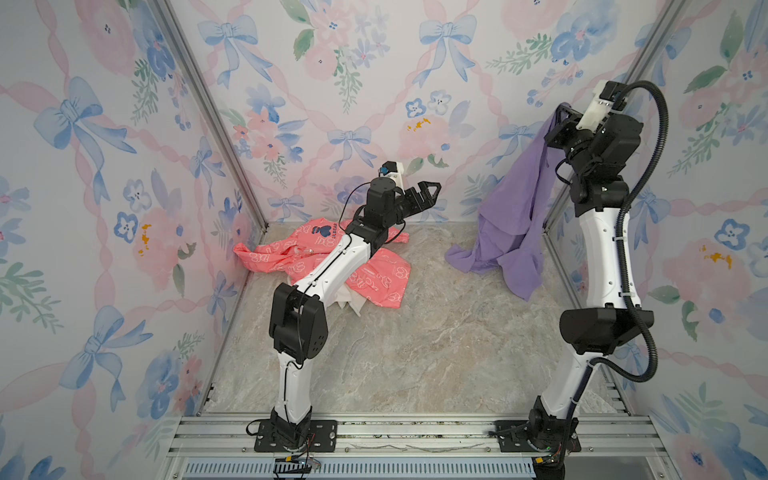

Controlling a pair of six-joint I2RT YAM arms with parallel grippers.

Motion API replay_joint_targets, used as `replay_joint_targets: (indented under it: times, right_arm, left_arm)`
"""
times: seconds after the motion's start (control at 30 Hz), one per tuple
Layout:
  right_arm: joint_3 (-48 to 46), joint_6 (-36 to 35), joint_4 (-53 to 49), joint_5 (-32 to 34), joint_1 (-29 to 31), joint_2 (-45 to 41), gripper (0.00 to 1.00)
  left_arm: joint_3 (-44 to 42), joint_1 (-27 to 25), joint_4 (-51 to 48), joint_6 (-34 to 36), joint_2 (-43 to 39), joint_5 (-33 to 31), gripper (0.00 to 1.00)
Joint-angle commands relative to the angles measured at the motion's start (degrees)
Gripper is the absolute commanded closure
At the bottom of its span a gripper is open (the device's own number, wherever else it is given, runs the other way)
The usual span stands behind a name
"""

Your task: Pick out a specific cloth from the pile

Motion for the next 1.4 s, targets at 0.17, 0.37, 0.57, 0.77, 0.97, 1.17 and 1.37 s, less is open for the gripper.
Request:
replay_joint_targets:
  times: [0.17,0.37,0.57,0.77,0.97,1.17,1.37]
  right_arm:
    - [-7.97,-3.76,0.69,1.67,-1.98,-4.55,1.0]
    - [-22.14,-6.46,3.1,3.98,-5.49,-12.54,1.0]
    - [-33.66,-9.24,-0.69,5.08,-6.85,-18.55,1.0]
    - [-45.91,-8.43,-8.92,10.09,-6.54,-25.37,1.0]
    - [-57.58,-8.68,-16.86,15.99,-6.53,-30.8,1.0]
    - [-62.24,-6.62,-28.65,20.91,-6.61,-30.17,1.0]
    - [-67.21,-2.6,-34.18,20.4,-6.83,-28.01,0.99]
  left_arm:
    - [-3.99,0.45,-0.4,3.76,-3.06,-2.47,0.02]
    - [-6.35,0.69,-0.42,5.14,-5.31,-4.08,0.02]
    - [-7.82,0.8,-0.46,6.53,-6.85,-5.24,0.02]
    - [-9.03,0.77,-0.41,7.2,-8.45,-6.5,0.02]
    - [-10.78,0.72,-0.37,8.66,-10.47,-7.97,0.02]
    - [-11.03,0.61,-0.41,9.15,-11.01,-8.63,0.02]
    - [-12.0,0.45,-0.37,9.33,-11.7,-9.6,0.02]
